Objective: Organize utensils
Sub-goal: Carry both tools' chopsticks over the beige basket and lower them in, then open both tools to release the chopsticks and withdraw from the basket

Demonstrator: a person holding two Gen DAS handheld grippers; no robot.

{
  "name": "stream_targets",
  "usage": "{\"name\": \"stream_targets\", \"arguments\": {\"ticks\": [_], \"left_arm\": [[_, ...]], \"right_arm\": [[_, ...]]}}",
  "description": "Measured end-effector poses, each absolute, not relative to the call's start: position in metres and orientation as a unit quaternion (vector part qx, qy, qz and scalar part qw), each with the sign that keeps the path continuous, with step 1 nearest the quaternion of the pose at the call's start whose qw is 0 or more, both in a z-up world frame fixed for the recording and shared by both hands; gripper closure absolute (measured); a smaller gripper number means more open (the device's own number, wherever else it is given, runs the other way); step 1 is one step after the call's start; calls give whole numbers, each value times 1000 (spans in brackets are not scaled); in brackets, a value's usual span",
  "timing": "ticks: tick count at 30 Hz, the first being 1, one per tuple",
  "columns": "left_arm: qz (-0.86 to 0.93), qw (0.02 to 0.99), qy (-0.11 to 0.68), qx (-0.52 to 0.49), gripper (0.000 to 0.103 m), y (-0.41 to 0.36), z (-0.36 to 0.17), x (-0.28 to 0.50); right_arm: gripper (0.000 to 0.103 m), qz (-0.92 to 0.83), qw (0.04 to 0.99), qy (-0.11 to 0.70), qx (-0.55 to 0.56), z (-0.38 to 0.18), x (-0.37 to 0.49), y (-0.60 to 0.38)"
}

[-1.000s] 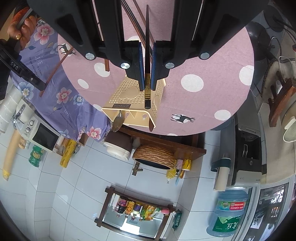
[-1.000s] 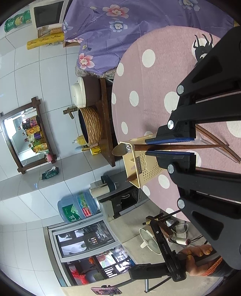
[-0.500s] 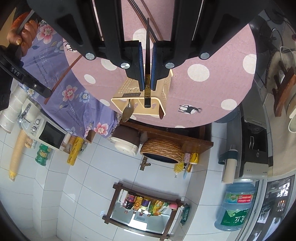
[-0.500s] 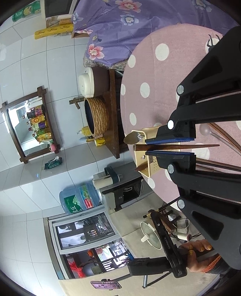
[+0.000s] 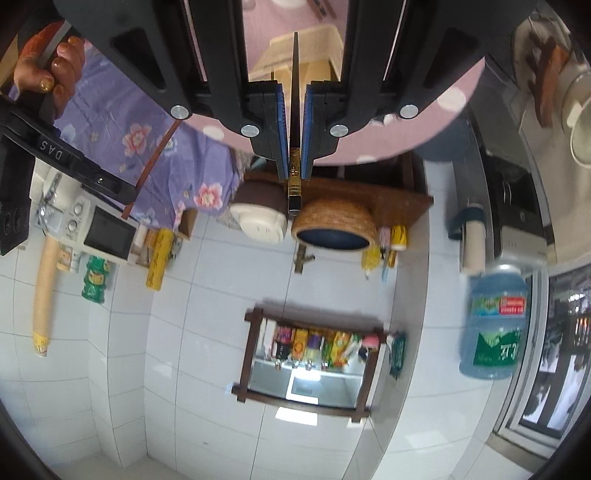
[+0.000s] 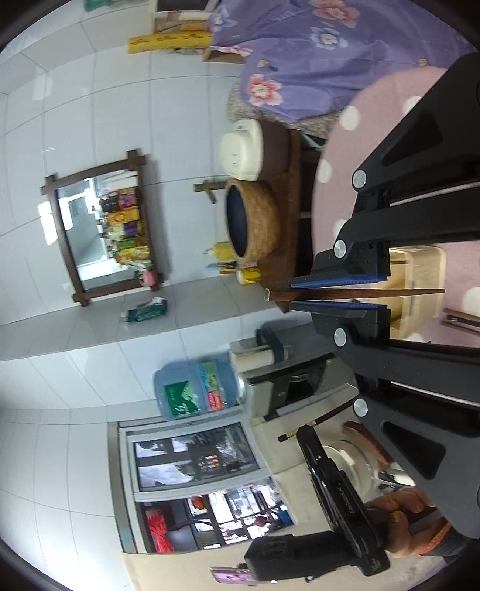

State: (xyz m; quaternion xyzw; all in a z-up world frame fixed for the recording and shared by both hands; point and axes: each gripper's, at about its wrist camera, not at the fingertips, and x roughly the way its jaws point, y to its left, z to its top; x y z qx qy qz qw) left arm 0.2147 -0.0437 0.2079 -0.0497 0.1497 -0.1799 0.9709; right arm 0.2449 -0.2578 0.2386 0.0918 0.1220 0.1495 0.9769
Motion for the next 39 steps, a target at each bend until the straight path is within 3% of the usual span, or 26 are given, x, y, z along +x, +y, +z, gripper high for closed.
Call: {"name": "stream_targets", "arguments": {"ticks": [5, 14, 20, 27, 30, 31, 32, 34, 39], "left_arm": [[-160, 975, 142, -52, 95, -55, 212, 244], [-134, 968, 205, -49, 95, -64, 125, 276], [-131, 959, 247, -47, 95, -67, 82, 286], [-117, 962, 243, -33, 95, -67, 78, 282], [-120, 962, 243, -27, 84, -70, 80, 277], [-119, 963, 240, -26, 68, -69, 81, 273], [-117, 964, 236, -27, 53, -69, 82, 270], [-120, 965, 229, -30, 49, -67, 82, 261], [-128, 963, 236, -30, 43, -61, 75, 236]], "right_arm": [[95, 126, 981, 119, 88, 241, 279, -249], [95, 108, 972, 190, 86, 149, 318, -236], [95, 100, 969, 211, 82, 116, 322, -234], [96, 89, 972, 203, 79, 105, 318, -238], [94, 94, 973, 197, 75, 105, 310, -237], [88, 94, 973, 195, 73, 105, 306, -236], [73, 92, 974, 192, 72, 104, 302, -236], [47, 81, 978, 177, 73, 104, 290, -239], [45, 60, 981, 175, 54, 98, 259, -242]]}}
